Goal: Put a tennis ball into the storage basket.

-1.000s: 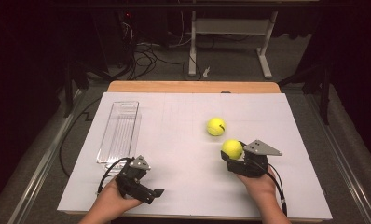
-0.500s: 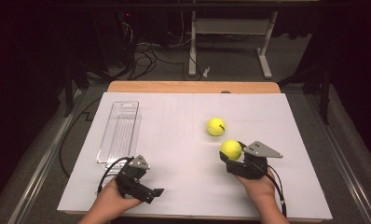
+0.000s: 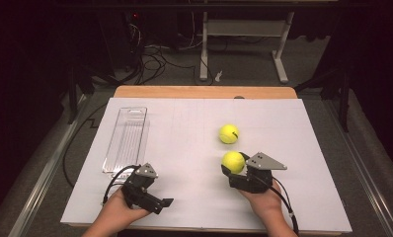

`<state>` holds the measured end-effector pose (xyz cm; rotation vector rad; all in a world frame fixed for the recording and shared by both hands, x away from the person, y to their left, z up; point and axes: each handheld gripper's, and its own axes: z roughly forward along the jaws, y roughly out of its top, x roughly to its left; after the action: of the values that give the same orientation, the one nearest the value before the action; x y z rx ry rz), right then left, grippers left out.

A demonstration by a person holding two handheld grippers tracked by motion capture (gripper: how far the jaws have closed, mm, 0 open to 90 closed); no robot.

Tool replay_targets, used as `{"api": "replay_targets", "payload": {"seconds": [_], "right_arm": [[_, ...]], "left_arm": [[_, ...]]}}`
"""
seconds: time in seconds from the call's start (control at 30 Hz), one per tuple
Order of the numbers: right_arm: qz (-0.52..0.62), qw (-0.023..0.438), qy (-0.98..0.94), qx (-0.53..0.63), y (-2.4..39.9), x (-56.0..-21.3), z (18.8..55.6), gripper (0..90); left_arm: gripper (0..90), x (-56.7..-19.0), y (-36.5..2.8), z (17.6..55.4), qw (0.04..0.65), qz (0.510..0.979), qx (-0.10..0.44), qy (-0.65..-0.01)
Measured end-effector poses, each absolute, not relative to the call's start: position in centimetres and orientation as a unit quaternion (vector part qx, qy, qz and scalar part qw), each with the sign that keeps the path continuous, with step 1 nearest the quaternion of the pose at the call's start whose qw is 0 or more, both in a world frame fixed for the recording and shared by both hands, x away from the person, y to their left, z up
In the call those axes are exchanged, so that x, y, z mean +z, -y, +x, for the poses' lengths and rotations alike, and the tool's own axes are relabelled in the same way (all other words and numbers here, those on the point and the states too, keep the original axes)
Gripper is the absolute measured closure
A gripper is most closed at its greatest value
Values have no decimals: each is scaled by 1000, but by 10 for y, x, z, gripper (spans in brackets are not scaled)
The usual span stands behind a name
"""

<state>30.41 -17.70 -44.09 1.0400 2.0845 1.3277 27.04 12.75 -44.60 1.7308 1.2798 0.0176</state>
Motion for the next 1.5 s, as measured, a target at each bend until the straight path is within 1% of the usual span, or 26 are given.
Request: {"api": "replay_targets", "payload": {"seconds": [0.6, 0.83, 1.07, 1.3, 1.5], "right_arm": [[341, 202, -774, 493, 136, -445, 297, 276], [321, 212, -787, 483, 122, -441, 298, 276], [311, 212, -787, 489, 104, -438, 302, 276], [295, 196, -787, 505, 87, -449, 293, 276], [278, 188, -797, 503, 80, -459, 284, 276]], "left_arm": [[7, -445, -126, 271, 473, 709, 7, -523], [7, -442, -125, 270, 477, 707, 5, -522], [7, -438, -122, 269, 482, 705, 1, -520], [7, -434, -124, 270, 485, 701, -1, -522], [7, -428, -123, 270, 483, 700, -5, -526]]}}
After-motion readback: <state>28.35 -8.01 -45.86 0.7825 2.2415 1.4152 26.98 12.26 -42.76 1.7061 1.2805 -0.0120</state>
